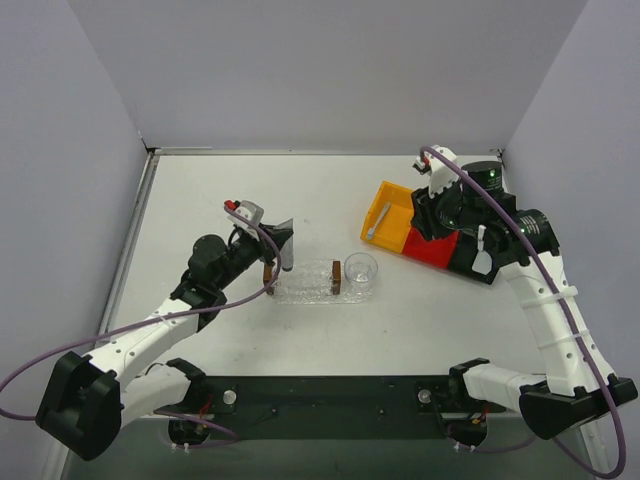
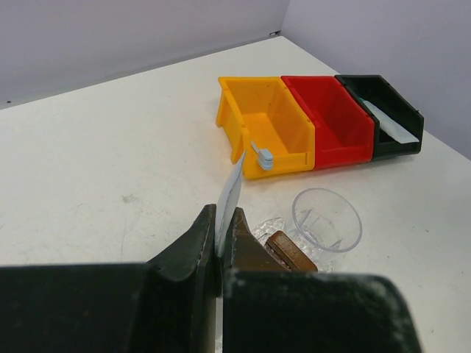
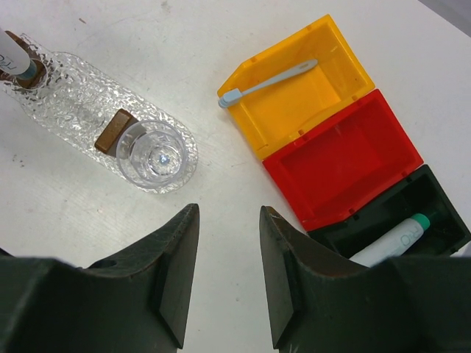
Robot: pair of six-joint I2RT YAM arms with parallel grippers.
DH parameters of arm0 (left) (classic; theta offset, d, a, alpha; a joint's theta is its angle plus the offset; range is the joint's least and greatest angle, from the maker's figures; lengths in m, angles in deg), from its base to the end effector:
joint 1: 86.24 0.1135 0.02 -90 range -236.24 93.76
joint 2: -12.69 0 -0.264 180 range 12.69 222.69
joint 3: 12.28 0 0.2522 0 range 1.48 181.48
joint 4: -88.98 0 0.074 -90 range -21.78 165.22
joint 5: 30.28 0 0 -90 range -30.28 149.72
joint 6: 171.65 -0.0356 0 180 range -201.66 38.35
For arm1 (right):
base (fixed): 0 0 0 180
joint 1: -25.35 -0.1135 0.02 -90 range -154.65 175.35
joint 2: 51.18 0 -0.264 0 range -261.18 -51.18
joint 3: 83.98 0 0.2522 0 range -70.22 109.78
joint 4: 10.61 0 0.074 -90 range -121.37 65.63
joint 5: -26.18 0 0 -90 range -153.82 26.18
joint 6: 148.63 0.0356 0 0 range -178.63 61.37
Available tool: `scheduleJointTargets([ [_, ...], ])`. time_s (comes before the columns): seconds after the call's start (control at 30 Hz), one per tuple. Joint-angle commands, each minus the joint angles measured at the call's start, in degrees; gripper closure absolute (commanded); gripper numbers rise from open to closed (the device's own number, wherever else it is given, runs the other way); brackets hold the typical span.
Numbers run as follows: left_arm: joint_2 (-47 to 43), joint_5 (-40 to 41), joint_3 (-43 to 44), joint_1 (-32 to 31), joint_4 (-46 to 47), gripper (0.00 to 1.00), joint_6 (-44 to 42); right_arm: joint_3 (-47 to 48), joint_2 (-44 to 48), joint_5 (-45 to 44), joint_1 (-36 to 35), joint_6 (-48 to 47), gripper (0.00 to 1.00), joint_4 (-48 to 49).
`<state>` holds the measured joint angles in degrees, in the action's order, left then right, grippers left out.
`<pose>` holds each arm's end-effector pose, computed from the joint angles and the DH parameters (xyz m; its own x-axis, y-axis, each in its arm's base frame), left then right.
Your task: Prepare toiletry sets of a toothbrush and toothpaste on the tray
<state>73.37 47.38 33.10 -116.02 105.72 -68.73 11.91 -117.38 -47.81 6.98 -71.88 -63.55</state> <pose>0.2069 -0.1272 0.2799 -0.1287 -0.1780 -0.9756 0.6585 0.7202 -0.2183 0.2171 0.0824 0.4372 -0.2401 -0.3119 -0.9193 -0.6148 0.7817 -0.1046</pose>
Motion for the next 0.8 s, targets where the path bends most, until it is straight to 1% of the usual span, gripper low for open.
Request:
scheduleJointTargets([
  [0.0,-2.15,1.26,-0.76,0.51,7.99,1.0,0.87,-0.48,-0.6,1.3,0.62,0.78,0.66,2.0],
  [0.27,-2.68,1.35,-3.4,0.86,9.4,1.0,0.69,-1.53,-0.87,1.22,1.23,0.69,0.66,2.26],
  [0.77,-3.03,0.47,-5.51,2.53,11.33,1.0,1.31,-1.97,-1.57,1.48,1.58,0.78,0.66,2.27],
])
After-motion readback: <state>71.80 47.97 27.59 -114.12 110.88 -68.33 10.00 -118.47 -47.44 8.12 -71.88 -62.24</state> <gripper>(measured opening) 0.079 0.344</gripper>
